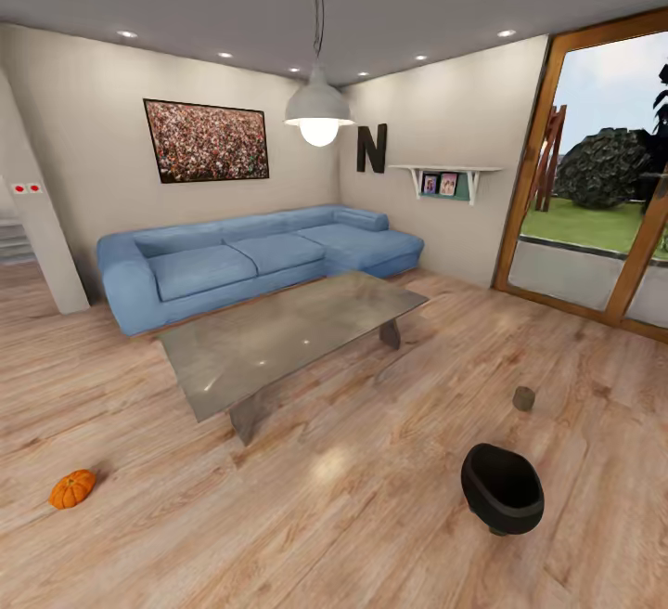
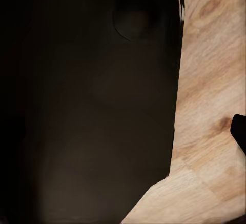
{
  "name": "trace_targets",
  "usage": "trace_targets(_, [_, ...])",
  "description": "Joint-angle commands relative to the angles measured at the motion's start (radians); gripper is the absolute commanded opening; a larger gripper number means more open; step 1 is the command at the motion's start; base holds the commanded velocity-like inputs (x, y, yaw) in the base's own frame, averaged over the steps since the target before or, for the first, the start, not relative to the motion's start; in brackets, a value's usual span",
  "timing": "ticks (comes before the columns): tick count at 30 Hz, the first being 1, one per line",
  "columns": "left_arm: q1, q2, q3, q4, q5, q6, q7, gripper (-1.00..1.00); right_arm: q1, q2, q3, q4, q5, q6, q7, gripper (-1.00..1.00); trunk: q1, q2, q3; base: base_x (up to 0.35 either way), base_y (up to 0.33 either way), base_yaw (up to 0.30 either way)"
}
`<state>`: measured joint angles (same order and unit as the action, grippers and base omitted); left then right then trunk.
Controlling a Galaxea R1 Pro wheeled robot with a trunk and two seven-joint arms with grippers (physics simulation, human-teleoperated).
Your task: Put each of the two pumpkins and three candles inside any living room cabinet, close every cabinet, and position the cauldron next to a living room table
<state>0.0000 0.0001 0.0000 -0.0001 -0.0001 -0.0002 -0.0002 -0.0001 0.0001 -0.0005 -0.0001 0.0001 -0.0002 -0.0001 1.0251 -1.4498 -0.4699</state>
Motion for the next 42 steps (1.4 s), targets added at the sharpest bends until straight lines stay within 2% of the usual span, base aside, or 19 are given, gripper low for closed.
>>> trace_targets(1, [0.006,0.006,0.000,-0.001,-0.001,-0.002,-0.001,1.00,-0.006,0.006,-0.004,-0.006,0.001,-0.002,-0.001,1.00,0.000,0.000,0.000,0.000,0.000,0.000])
trace_targets(5, [0.019,0.027,0.000,-0.001,-0.002,-0.002,-0.001,1.00,-0.029,0.009,-0.004,-0.014,0.002,-0.002,-0.001,1.00,0.000,0.000,0.000,0.000,0.000,0.000])
trace_targets(22, [0.019,0.027,0.000,-0.001,-0.002,-0.002,-0.001,1.00,-0.034,0.009,-0.004,-0.014,0.002,-0.002,-0.001,1.00,0.000,0.000,0.000,0.000,0.000,0.000])
trace_targets(30, [0.022,0.037,-0.001,-0.001,-0.007,-0.004,-0.001,1.00,-0.041,0.008,-0.001,-0.017,0.003,-0.003,-0.006,1.00,0.000,0.000,0.000,0.000,0.000,0.000])
trace_targets(33, [0.000,0.040,0.002,-0.008,-0.001,-0.004,-0.001,1.00,-0.044,0.006,-0.004,-0.017,0.000,-0.003,-0.006,1.00,0.000,0.000,0.000,0.000,0.000,0.000])
trace_targets(36, [-0.125,0.043,0.002,-0.013,0.057,0.017,-0.010,1.00,-0.138,0.002,-0.007,-0.050,-0.004,0.008,-0.009,1.00,0.000,0.000,0.000,0.000,0.000,0.000])
trace_targets(39, [-0.195,0.043,0.002,-0.014,0.080,0.046,-0.014,1.00,-0.196,0.001,-0.008,-0.060,-0.006,0.024,-0.008,1.00,0.000,0.000,0.000,0.000,0.000,0.000])
trace_targets(40, [-0.238,0.042,0.003,-0.014,0.088,0.072,-0.015,1.00,-0.232,0.001,-0.009,-0.064,-0.006,0.050,-0.008,1.00,0.000,0.000,0.000,0.000,0.000,0.000])
trace_targets(42, [-0.280,0.041,0.003,-0.015,0.094,0.098,-0.015,1.00,-0.268,0.000,-0.009,-0.067,-0.007,0.089,-0.009,1.00,0.000,0.000,0.000,0.000,0.000,0.000])
